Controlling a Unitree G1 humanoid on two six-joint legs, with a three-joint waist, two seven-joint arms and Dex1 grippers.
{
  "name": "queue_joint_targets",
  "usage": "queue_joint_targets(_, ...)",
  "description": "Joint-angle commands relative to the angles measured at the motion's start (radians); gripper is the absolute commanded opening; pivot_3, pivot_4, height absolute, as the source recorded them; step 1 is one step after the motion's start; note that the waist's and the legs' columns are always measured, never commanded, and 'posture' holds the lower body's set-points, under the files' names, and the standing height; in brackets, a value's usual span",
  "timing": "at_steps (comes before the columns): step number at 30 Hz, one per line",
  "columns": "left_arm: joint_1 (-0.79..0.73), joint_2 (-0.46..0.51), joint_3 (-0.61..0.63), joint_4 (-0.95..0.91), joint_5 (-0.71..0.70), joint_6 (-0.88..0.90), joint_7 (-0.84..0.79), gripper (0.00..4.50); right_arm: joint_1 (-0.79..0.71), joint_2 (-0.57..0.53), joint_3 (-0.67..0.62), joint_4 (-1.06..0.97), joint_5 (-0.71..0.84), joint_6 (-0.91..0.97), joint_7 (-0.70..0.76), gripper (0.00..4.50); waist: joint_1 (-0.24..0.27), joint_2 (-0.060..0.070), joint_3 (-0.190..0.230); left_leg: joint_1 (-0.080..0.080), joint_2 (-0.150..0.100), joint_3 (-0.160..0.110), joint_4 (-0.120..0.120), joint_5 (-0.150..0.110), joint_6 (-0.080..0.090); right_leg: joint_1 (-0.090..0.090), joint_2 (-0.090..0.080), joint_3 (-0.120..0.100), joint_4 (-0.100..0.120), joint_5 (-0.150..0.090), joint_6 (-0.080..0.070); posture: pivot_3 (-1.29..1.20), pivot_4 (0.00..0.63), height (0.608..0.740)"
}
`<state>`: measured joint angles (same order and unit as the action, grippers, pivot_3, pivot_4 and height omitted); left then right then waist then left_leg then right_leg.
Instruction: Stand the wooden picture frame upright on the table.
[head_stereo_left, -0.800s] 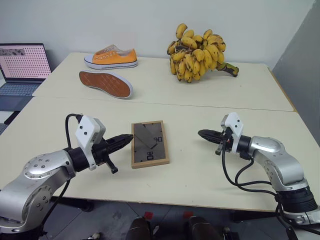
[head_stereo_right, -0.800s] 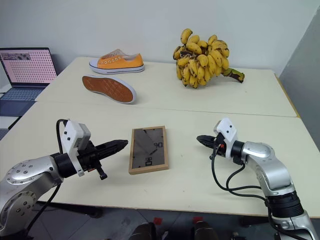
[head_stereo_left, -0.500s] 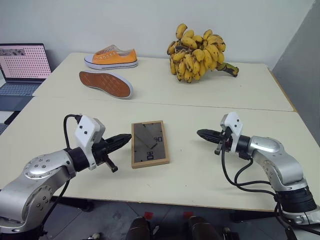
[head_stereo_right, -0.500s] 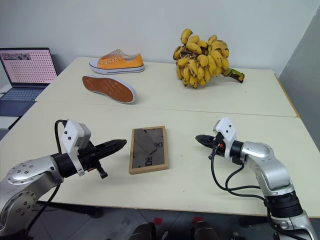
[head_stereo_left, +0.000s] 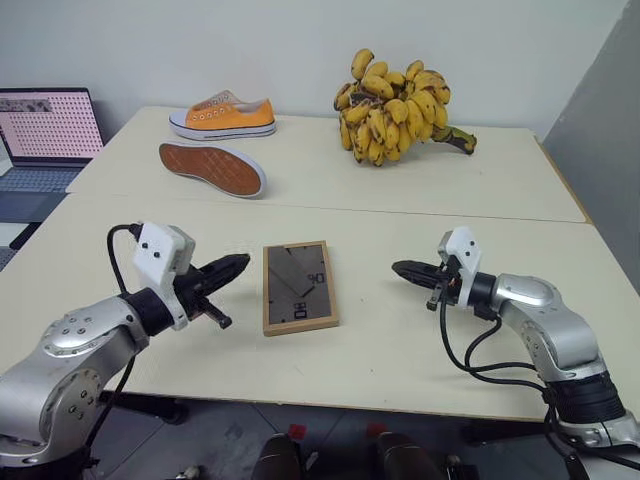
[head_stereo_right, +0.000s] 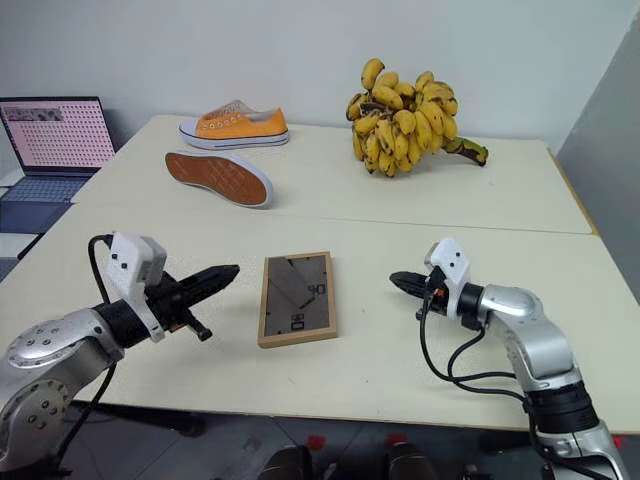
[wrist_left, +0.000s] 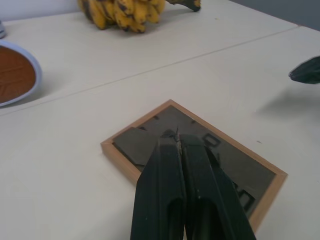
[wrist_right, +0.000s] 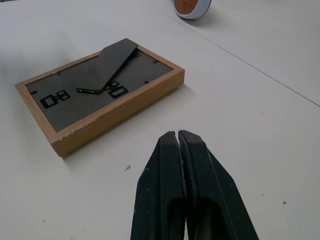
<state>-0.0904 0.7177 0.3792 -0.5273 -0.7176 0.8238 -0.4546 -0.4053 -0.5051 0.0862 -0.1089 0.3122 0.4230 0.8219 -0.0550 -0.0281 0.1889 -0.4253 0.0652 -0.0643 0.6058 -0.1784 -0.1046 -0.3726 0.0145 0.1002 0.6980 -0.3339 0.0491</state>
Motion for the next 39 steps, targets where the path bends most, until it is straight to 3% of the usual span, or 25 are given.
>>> queue_joint_targets(1,-0.011,0.023,-0.024,0.084,0.091,0.103,0.122,0.0,-0.01,0.022,0.025,0.009,-0.061,-0.064,-0.046,0.07,-0.001,0.0,0.0,0.0,0.0,0.0,0.0,0.0,0.0,0.0,0.0,0.0,0.0,0.0,0.0,0.0,0.15,0.74)
queue_joint_targets(8,-0.029,0.015,-0.147,0.19,0.232,0.068,0.148,0.0,0.005,0.066,0.104,0.069,-0.184,-0.13,-0.118,0.07,0.0,0.0,0.0,-0.001,0.0,0.0,0.0,0.0,0.0,-0.001,0.0,0.0,0.0,0.0,-0.001,0.0,0.15,0.74)
queue_joint_targets(19,-0.237,-0.157,-0.404,0.355,0.387,-0.059,0.13,0.0,-0.014,0.144,0.111,0.104,-0.218,-0.11,-0.187,0.07,0.018,0.0,0.0,-0.001,-0.001,-0.001,0.001,0.0,0.0,0.0,0.0,-0.001,0.0,0.001,0.0,0.0,0.15,0.74)
queue_joint_targets(30,-0.437,-0.327,-0.554,0.53,0.47,-0.137,0.038,0.0,0.012,0.146,0.086,0.064,-0.214,-0.084,-0.228,0.07,0.029,0.0,0.0,-0.003,-0.002,-0.003,0.003,0.0,0.0,0.0,-0.001,-0.003,0.001,0.001,0.0,0.0,0.15,0.74)
queue_joint_targets(34,-0.416,-0.291,-0.555,0.481,0.479,-0.116,-0.012,0.0,0.023,0.125,0.07,0.053,-0.214,-0.08,-0.228,0.07,0.025,0.0,0.0,-0.003,-0.002,-0.003,0.003,0.0,0.0,0.0,0.0,-0.003,0.001,0.001,0.0,0.0,0.15,0.74)
queue_joint_targets(39,-0.329,-0.128,-0.484,0.329,0.426,-0.011,-0.125,0.0,0.041,0.074,0.04,0.055,-0.215,-0.089,-0.215,0.07,0.012,0.0,0.0,-0.003,-0.001,-0.003,0.002,0.0,0.0,-0.001,0.0,-0.003,0.002,0.001,0.0,0.0,0.15,0.74)
